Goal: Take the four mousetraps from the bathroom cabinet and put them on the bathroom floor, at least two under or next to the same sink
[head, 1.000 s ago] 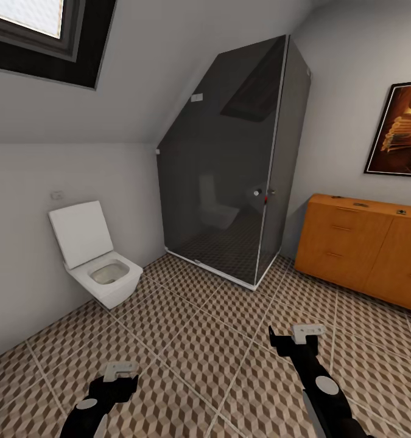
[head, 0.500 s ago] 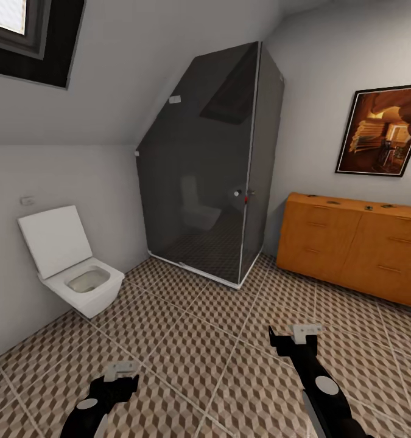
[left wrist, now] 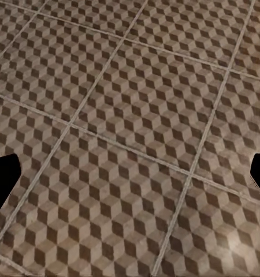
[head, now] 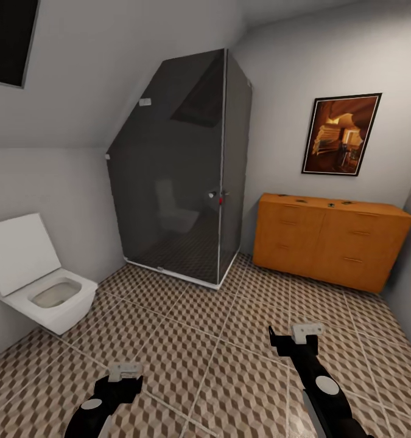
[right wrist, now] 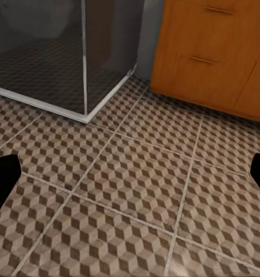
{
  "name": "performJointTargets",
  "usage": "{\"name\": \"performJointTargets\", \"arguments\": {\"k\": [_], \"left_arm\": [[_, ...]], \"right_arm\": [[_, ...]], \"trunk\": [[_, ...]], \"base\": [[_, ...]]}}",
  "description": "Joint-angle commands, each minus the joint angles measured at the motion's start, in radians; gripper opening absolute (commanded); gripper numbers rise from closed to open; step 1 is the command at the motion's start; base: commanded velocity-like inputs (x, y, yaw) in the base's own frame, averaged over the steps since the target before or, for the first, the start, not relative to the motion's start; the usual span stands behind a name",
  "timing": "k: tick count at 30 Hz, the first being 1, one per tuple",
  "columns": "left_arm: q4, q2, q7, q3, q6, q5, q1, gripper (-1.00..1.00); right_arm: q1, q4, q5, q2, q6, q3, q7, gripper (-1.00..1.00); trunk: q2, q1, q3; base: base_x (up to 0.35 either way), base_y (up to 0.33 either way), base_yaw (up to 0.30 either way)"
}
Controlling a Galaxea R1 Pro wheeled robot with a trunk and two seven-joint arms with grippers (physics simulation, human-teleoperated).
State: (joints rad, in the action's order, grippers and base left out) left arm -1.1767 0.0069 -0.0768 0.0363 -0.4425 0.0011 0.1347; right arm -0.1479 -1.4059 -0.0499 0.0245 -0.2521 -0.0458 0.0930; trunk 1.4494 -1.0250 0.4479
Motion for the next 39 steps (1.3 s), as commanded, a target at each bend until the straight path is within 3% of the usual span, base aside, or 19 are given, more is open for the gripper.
{"name": "performJointTargets", "arguments": {"k": [1,39], "left_arm": [[-0.002,0.001,-0.006,0.002,-0.005,0.000,0.000,1.00],[-0.004,0.001,-0.006,0.002,-0.005,-0.003,0.000,1.00]], "right_arm": [[-0.001,-0.001,-0.005,0.001,-0.007,-0.003,0.007,1.00],[-0.001,-0.003,-0.005,0.000,-0.008,-0.005,0.007,1.00]], "trunk": [[0.001,0.000,0.000],[0.001,0.000,-0.036]], "base": [[0.000,0.000,-0.264],[0.000,0.000,-0.230]]}}
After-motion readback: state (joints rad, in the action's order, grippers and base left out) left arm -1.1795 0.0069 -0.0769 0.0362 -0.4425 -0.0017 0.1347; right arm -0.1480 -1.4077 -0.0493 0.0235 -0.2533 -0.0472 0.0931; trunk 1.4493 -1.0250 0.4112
